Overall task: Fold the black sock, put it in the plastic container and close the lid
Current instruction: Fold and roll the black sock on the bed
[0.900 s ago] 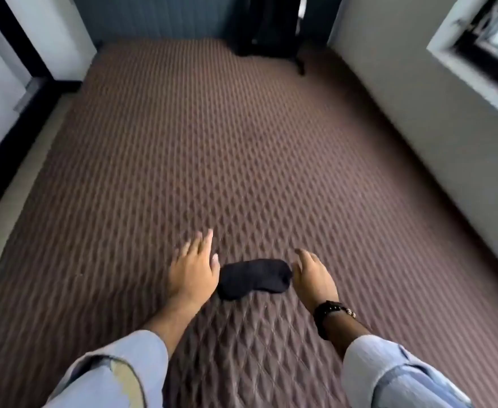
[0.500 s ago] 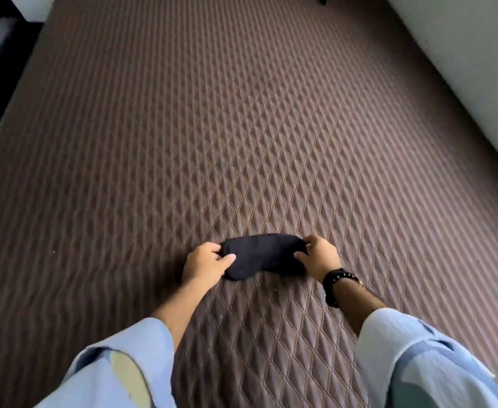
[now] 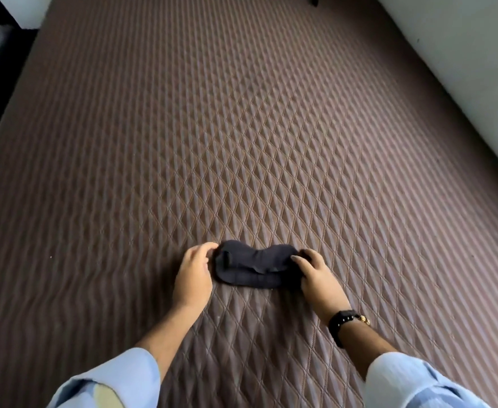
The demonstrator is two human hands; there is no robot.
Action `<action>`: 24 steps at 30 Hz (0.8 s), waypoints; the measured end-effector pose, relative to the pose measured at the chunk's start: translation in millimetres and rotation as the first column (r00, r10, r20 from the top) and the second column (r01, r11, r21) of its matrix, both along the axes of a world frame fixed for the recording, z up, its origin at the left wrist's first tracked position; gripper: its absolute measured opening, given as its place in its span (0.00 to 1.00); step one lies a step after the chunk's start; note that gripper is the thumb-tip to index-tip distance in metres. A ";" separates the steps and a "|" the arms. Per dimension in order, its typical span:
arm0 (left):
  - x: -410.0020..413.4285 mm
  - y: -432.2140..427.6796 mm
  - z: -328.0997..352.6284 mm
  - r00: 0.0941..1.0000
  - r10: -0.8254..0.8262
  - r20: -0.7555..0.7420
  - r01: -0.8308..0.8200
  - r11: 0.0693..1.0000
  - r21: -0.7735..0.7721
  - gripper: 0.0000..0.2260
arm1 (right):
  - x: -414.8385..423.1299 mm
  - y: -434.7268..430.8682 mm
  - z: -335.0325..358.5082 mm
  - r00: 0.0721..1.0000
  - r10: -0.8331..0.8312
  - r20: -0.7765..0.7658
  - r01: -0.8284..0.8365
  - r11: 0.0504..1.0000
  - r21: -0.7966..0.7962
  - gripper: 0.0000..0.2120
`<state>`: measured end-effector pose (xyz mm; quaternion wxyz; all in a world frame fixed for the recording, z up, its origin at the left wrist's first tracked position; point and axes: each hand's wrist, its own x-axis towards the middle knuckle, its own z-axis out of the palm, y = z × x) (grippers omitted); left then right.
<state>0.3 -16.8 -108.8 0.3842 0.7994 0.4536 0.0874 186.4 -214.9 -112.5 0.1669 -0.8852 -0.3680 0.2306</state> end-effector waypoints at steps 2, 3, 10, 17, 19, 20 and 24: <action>0.7 -7.5 -2.9 0.992 0.093 -0.087 -0.098 0.994 -0.047 0.15 | -6.1 -10.8 -6.1 0.999 -0.031 -0.020 0.031 0.999 0.011 0.23; 3.2 -10.2 -2.8 0.984 0.134 -0.119 -0.144 0.986 -0.079 0.13 | -9.9 -16.0 -7.3 0.999 -0.016 0.041 0.016 1.000 -0.002 0.27; 26.1 -15.8 11.2 0.962 0.234 -0.139 -0.266 0.916 -0.301 0.16 | -45.5 -19.3 -5.4 0.903 0.283 0.323 -0.232 0.954 -0.190 0.34; 64.5 -69.6 35.5 0.990 -0.122 0.073 0.129 0.987 -0.100 0.08 | -63.4 -26.6 -8.4 0.995 0.036 0.096 -0.036 0.999 -0.003 0.26; 75.7 -80.1 33.5 0.962 -0.253 0.099 0.267 0.947 -0.176 0.13 | -63.2 -34.6 -4.0 0.971 -0.238 -0.024 0.237 0.947 0.215 0.18; 78.5 -82.2 31.8 0.959 -0.265 0.106 0.281 0.940 -0.192 0.14 | -61.4 -36.8 -4.1 0.912 -0.393 -0.118 0.410 0.868 0.279 0.16; 69.2 -78.7 14.5 0.995 -0.088 -0.049 0.085 0.995 -0.059 0.12 | -39.0 -30.4 -7.3 0.494 -0.679 -0.543 0.856 0.489 0.168 0.12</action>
